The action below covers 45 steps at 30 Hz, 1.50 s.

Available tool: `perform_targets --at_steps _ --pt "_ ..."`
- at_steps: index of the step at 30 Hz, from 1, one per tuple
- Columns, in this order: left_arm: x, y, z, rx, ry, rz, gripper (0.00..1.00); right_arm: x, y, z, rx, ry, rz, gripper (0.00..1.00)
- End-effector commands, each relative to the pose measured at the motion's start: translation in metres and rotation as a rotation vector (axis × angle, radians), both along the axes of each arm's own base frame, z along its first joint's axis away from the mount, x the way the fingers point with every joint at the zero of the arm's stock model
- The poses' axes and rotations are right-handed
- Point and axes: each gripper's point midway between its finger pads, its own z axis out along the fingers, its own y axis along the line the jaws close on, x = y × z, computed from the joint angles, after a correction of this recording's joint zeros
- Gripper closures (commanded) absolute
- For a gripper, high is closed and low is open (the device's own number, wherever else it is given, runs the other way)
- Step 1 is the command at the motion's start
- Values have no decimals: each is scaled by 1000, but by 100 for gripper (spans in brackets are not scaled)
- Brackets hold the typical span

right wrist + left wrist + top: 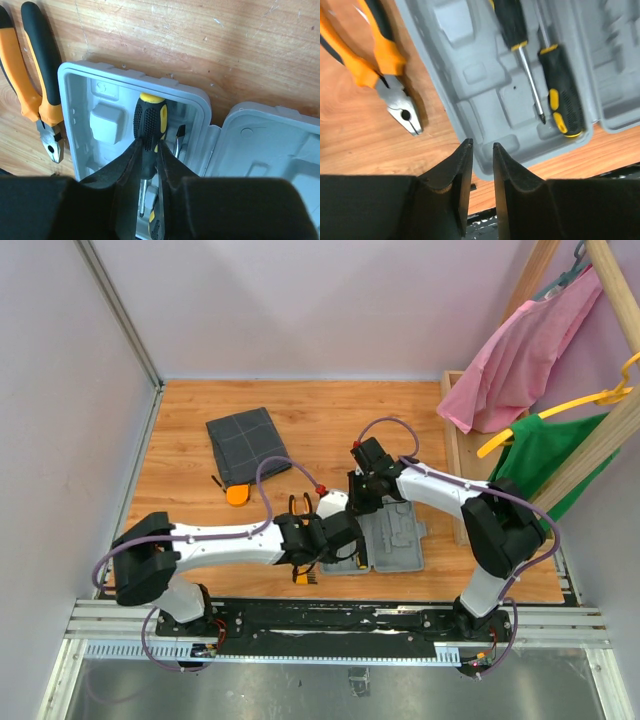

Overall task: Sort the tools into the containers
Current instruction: Adjust the screwdriver in the storage box.

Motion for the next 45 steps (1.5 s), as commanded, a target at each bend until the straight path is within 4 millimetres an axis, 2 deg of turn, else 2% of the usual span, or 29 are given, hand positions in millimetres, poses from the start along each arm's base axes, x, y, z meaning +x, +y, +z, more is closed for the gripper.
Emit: perform_targets --at_steps 1,3,7,12,15,17,20,28,33,37,45 --pt "31 -1 59 -117 -171 51 71 -44 -38 -26 -183 160 53 80" --pt "36 2 79 -194 -208 67 70 -39 -30 -13 -144 127 71 78" --pt "44 18 103 -300 -259 100 65 -29 -13 16 -43 47 117 74" --pt "48 46 104 -350 -274 148 62 -19 -1 57 53 -82 154 64" --pt "50 60 99 -375 -263 179 61 -15 -4 79 75 -176 170 59" --pt "52 66 93 -393 -248 191 61 -13 -10 87 62 -227 174 55" --pt "55 74 88 -411 -237 211 60 -10 -25 89 14 -294 168 50" --pt "64 84 83 -395 -237 229 60 -13 -60 78 -75 -420 151 40" --pt "68 89 77 -392 -228 241 60 -17 -92 71 -203 -420 87 19" --pt "70 91 72 -386 -219 249 60 -22 -94 65 -213 -413 140 16" --pt "71 92 68 -388 -210 256 60 -28 -81 44 -215 -293 237 16"
